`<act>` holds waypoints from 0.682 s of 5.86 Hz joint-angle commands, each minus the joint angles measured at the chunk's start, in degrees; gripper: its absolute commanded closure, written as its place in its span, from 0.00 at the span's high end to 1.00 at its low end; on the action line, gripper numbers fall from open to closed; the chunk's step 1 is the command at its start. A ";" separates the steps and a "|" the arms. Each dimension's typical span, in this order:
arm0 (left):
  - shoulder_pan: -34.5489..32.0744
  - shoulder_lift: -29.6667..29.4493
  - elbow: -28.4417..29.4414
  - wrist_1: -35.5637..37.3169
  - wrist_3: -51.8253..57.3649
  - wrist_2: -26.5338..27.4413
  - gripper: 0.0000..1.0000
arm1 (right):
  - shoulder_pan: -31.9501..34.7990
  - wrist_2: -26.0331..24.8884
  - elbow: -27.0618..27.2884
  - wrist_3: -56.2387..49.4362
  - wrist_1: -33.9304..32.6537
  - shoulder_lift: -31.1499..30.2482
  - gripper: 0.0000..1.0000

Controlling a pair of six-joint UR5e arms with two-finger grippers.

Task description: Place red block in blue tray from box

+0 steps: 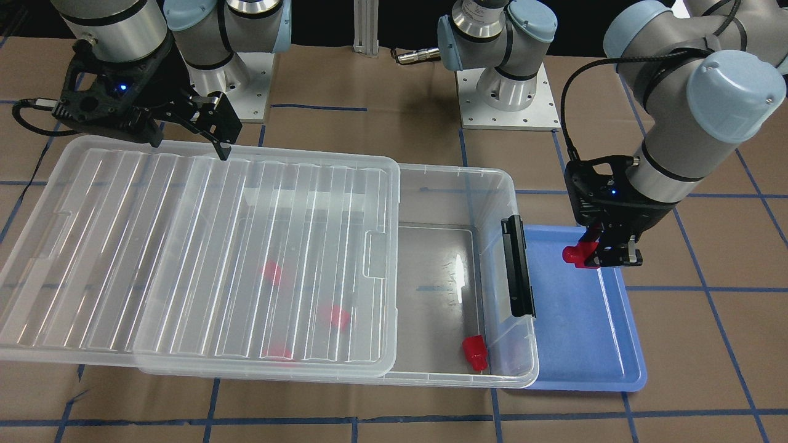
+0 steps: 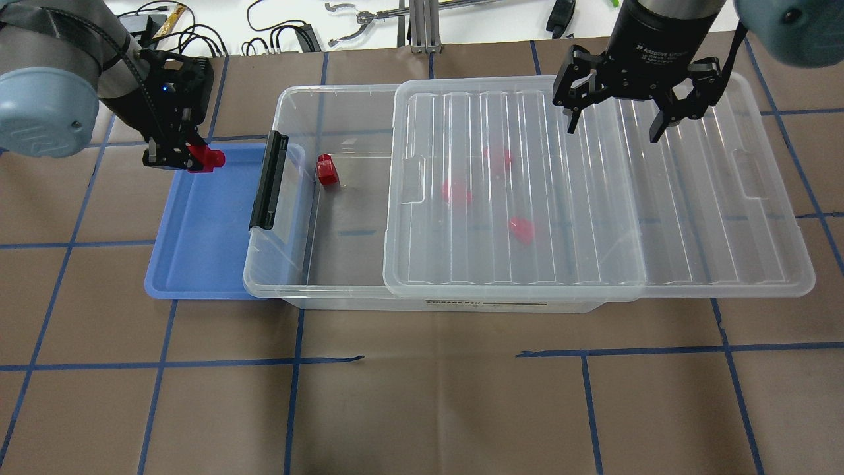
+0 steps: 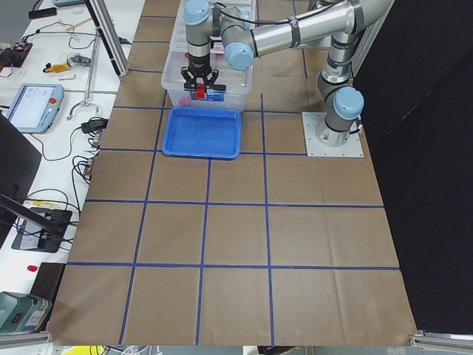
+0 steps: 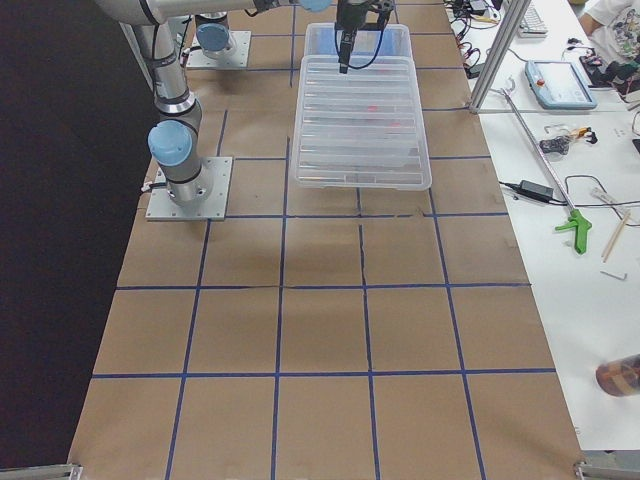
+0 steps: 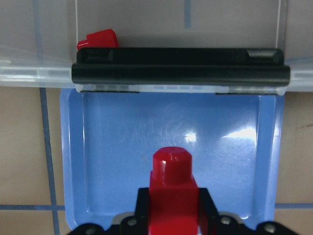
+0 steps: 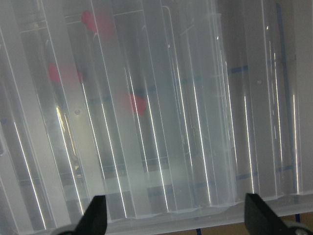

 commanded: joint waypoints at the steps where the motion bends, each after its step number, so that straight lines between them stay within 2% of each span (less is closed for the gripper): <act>1: 2.55 -2.90 -6.74 12.64 4.49 0.66 0.06 | -0.03 -0.11 0.17 0.00 0.03 -0.03 1.00; 2: 3.26 -5.35 -9.74 15.18 4.59 0.15 0.06 | -0.03 -0.20 0.17 -0.09 0.20 -0.03 1.00; 3: 3.44 -8.51 -11.51 21.21 4.42 -0.21 0.06 | -0.11 -0.20 0.17 -0.09 0.03 -0.03 1.00; 4: 3.44 -10.45 -11.70 22.23 4.42 -0.38 0.08 | -0.11 -0.11 0.17 0.08 0.55 -0.12 1.00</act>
